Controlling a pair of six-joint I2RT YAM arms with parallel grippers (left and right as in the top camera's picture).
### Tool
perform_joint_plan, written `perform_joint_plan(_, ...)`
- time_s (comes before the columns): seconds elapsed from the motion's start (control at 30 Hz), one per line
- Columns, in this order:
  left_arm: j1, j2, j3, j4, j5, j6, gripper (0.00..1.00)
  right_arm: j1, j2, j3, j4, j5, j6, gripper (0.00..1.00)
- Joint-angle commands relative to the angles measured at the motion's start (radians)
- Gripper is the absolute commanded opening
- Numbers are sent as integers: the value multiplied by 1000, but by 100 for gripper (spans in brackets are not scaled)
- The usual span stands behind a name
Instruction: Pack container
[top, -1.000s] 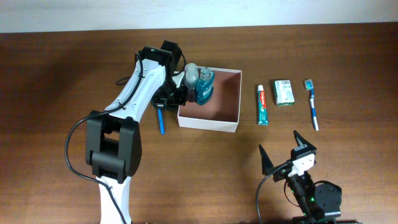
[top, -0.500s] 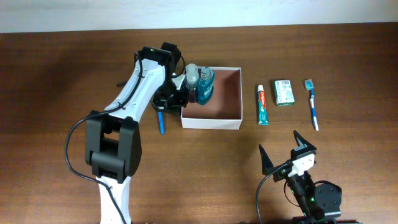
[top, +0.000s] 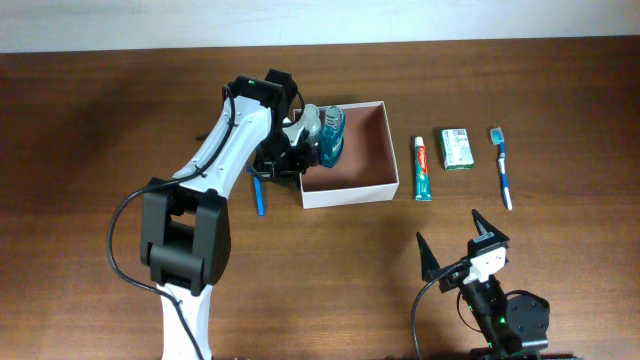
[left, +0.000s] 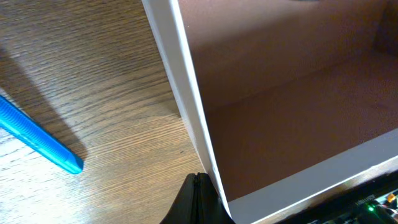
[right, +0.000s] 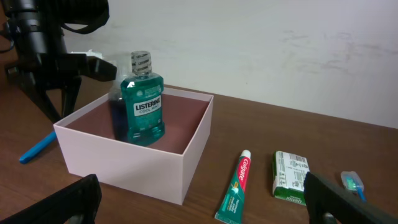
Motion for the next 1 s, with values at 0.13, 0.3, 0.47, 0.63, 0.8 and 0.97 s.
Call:
perform_joint_plan(0.13, -2, -11, -3, 1, 22, -5, 1, -4, -8, -5, -5, -2, 11, 98)
perform_joint_plan(0.3, 4, -12, -3, -5, -51, -5, 0, -4, -8, -5, -5, -2, 11, 99)
perform_joint_plan(0.47, 32, -14, -2, -13, -99, -5, 1, -4, -8, -5, -5, -2, 11, 99)
perform_joint_plan(0.63, 99, -28, 33, -31, -126, -5, 1, -4, -8, -5, -5, -2, 11, 99)
perform_joint_plan(0.8, 173, -74, 86, -31, -126, -5, 1, -4, -8, -5, -5, -2, 11, 99)
perform_joint_plan(0.97, 216, -130, 104, -34, -198, -5, 19, -4, -8, -5, -5, -2, 11, 99)
